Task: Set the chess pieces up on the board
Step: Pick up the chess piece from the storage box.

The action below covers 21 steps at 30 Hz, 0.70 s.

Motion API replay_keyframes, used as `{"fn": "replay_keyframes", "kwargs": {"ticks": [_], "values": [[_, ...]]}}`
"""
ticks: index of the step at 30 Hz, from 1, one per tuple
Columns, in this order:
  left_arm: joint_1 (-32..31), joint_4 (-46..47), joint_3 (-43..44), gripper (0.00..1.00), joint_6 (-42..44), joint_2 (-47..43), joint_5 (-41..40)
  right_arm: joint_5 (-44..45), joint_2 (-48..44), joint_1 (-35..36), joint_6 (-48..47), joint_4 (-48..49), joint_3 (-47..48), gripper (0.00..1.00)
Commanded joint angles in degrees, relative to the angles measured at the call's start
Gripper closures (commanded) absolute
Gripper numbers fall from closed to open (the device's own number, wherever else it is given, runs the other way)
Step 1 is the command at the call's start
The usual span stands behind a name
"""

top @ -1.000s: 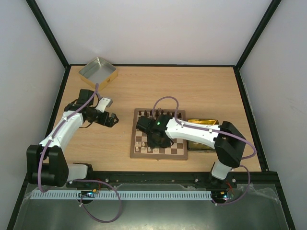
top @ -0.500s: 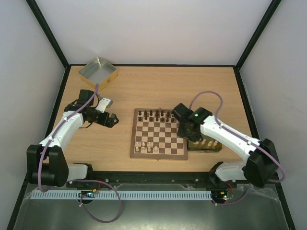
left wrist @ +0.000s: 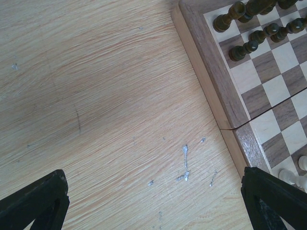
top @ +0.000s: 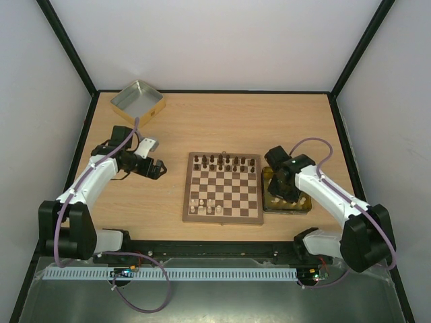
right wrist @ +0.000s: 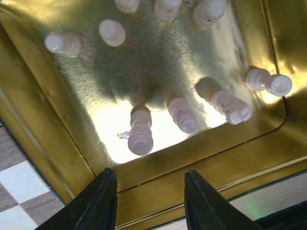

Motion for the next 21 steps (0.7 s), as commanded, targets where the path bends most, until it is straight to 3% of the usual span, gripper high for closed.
{"fn": "replay_keyframes", "kwargs": {"ticks": [1, 16, 21], "values": [[0.5, -0.2, -0.5, 0.02, 0.5, 0.3, 0.6, -0.5, 0.0, -2.8, -3.8, 1.7, -1.5, 0.63], [0.5, -0.4, -0.3, 0.02, 0.5, 1.6, 0.5, -3.2, 3.9, -4.6, -6.9, 5.5, -2.8, 0.69], [0.5, -0.5, -0.2, 0.02, 0.5, 2.0, 0.5, -3.6, 5.6, -4.6, -8.1, 6.2, -2.7, 0.77]]}}
